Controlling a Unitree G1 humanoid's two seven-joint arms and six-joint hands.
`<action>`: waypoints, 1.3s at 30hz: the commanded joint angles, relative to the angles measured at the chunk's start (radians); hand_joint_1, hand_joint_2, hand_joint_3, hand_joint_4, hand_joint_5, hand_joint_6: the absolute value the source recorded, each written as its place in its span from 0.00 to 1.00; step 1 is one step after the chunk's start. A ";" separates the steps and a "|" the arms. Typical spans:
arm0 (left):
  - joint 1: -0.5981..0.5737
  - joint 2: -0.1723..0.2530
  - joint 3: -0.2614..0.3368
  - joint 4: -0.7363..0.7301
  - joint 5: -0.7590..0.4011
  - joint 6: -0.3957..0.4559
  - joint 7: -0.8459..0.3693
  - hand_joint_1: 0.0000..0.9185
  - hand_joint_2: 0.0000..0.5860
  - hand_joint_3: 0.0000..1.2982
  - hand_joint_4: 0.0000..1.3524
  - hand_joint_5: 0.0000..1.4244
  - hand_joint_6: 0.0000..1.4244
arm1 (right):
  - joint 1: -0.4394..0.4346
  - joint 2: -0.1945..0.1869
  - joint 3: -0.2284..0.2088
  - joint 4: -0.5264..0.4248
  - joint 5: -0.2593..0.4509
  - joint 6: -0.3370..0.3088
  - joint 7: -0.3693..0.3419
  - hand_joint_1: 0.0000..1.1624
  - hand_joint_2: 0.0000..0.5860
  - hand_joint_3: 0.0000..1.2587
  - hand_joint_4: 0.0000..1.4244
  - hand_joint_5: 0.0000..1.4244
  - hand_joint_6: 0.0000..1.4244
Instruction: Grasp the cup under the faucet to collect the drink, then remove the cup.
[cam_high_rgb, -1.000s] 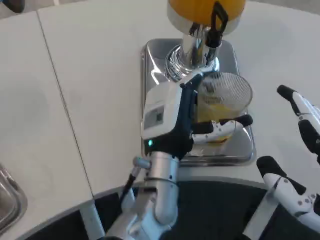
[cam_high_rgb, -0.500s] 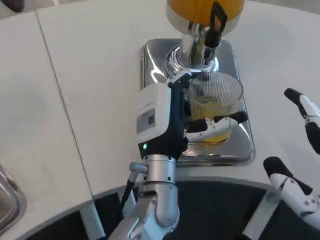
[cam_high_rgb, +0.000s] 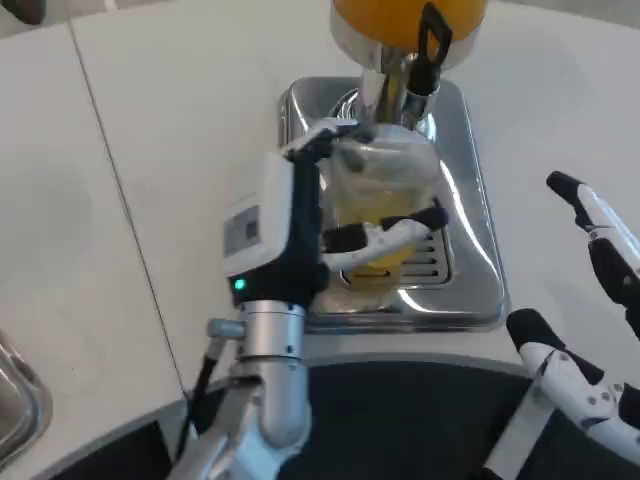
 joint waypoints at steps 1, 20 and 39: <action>0.038 0.044 0.014 -0.072 0.012 -0.012 -0.016 0.90 0.00 0.93 0.88 0.96 1.00 | 0.008 0.004 0.022 -0.014 -0.011 0.001 -0.003 0.28 0.78 0.00 0.00 0.03 0.04; 0.251 0.333 0.191 -0.280 -0.003 -0.043 -0.082 0.91 0.00 0.92 0.88 0.96 1.00 | -0.010 -0.041 0.135 -0.014 -0.075 0.013 -0.018 0.29 0.78 0.00 0.00 0.04 0.05; 0.610 0.349 0.375 -0.770 -0.150 -0.132 -0.336 0.92 0.00 0.92 0.88 0.96 1.00 | 0.147 -0.148 -0.024 -0.014 -0.183 -0.332 -0.048 0.27 0.83 0.00 0.00 0.00 0.00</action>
